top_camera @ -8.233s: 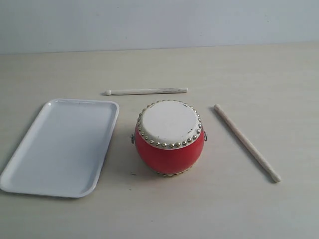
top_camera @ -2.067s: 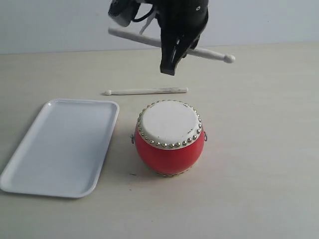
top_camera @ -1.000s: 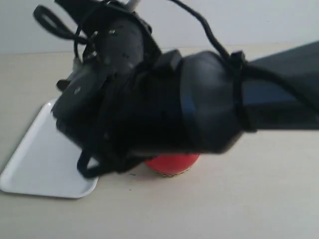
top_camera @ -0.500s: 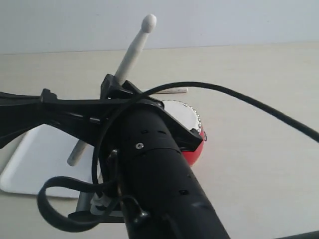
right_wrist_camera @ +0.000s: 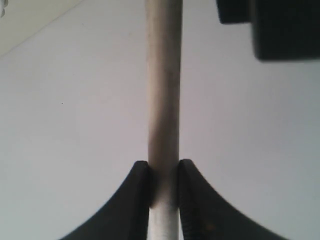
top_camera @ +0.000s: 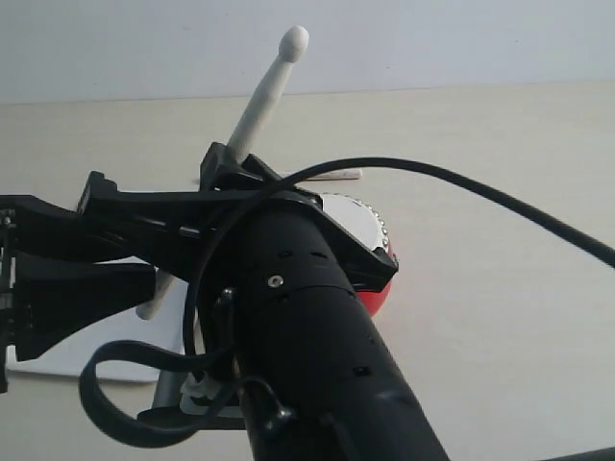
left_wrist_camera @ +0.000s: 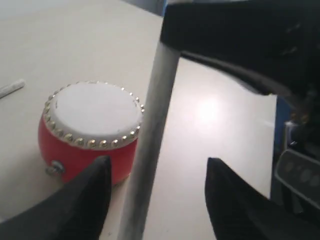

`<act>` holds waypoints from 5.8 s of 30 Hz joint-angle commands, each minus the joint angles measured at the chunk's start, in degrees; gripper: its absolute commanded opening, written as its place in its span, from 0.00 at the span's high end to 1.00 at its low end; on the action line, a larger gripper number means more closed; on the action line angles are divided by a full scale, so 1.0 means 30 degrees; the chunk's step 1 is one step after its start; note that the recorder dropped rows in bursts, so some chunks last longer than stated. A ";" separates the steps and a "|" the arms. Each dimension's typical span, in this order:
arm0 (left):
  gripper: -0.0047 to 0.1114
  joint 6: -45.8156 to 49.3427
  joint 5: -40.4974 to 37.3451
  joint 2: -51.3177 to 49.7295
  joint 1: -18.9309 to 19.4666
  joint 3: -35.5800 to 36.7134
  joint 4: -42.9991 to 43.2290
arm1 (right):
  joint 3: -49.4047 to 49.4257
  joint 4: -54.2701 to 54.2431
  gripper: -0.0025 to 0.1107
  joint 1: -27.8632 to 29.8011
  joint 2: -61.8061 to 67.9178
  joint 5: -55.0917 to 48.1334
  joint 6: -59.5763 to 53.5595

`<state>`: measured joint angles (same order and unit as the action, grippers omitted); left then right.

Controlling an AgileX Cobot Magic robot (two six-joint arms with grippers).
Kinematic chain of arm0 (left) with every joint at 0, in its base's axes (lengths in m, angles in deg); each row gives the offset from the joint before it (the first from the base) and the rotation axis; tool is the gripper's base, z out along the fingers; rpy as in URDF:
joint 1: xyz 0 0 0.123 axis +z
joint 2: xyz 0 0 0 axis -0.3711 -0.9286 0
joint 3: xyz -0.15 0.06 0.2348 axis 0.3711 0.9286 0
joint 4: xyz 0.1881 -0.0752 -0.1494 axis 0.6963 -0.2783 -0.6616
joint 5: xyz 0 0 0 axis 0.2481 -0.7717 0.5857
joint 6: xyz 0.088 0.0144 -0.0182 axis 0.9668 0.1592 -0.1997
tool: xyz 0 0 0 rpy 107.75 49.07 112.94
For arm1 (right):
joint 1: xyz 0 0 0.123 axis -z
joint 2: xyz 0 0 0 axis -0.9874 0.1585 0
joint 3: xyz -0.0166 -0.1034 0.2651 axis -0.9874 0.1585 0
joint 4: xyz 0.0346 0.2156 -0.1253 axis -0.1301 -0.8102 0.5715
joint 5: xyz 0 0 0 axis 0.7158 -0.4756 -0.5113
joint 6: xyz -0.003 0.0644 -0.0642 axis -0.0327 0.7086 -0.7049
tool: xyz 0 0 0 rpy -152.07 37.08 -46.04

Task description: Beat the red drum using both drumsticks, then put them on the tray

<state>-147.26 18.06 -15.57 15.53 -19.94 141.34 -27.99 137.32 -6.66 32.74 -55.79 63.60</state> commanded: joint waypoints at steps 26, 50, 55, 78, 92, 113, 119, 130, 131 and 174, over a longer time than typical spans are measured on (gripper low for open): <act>0.48 -0.0704 -0.3114 -0.0130 -0.2140 -0.0115 0.0797 | -0.0048 0.0391 0.98 -0.0274 -0.0191 0.1193 -0.0364; 0.95 -0.0332 -0.2023 -0.1814 -0.2140 -0.0115 0.1388 | -0.0048 0.0391 0.98 -0.0595 -0.0191 0.2004 -0.1342; 0.96 0.0220 -0.2023 -0.1814 -0.2140 -0.0115 0.1422 | -0.0048 0.0391 0.98 -0.0595 -0.0191 0.2004 -0.1342; 0.96 -0.0361 -0.8631 -0.1814 -0.2140 -0.0150 -0.4397 | -0.0090 0.0045 0.47 0.0641 -0.1722 -0.0250 1.1275; 0.96 -0.0595 -1.0285 -0.1814 -0.2140 -0.1426 -0.4794 | -0.5665 -1.7048 0.51 1.4880 -0.5789 0.9858 0.9748; 0.96 -0.3798 -1.6190 -0.1814 -0.2140 -0.7580 -0.0118 | -2.0740 -2.9221 0.51 2.0080 0.7472 0.3802 -0.3410; 0.96 -0.4264 -1.7557 -0.1845 -0.2140 -0.7500 -0.0118 | -2.5412 -2.9917 0.54 2.1152 1.1250 0.2669 -0.5307; 0.96 -0.4487 -1.6627 -0.1845 -0.2140 -0.7500 -0.0118 | -3.0090 -3.8062 0.56 2.3959 1.5193 -0.0250 -1.5563; 0.96 -0.4487 -1.6416 -0.1897 -0.2140 -0.7500 -0.0079 | -3.0090 -3.8213 0.56 2.3941 1.5230 -0.0250 -1.6074; 0.96 -0.4487 -1.5464 -0.3132 -0.2140 -0.7574 0.0459 | -3.0090 -3.3897 0.60 2.0505 1.8313 -0.0250 -1.5309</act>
<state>-160.42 -27.88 -25.03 9.15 -42.36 142.47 -117.86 35.67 54.98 87.23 -56.54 16.98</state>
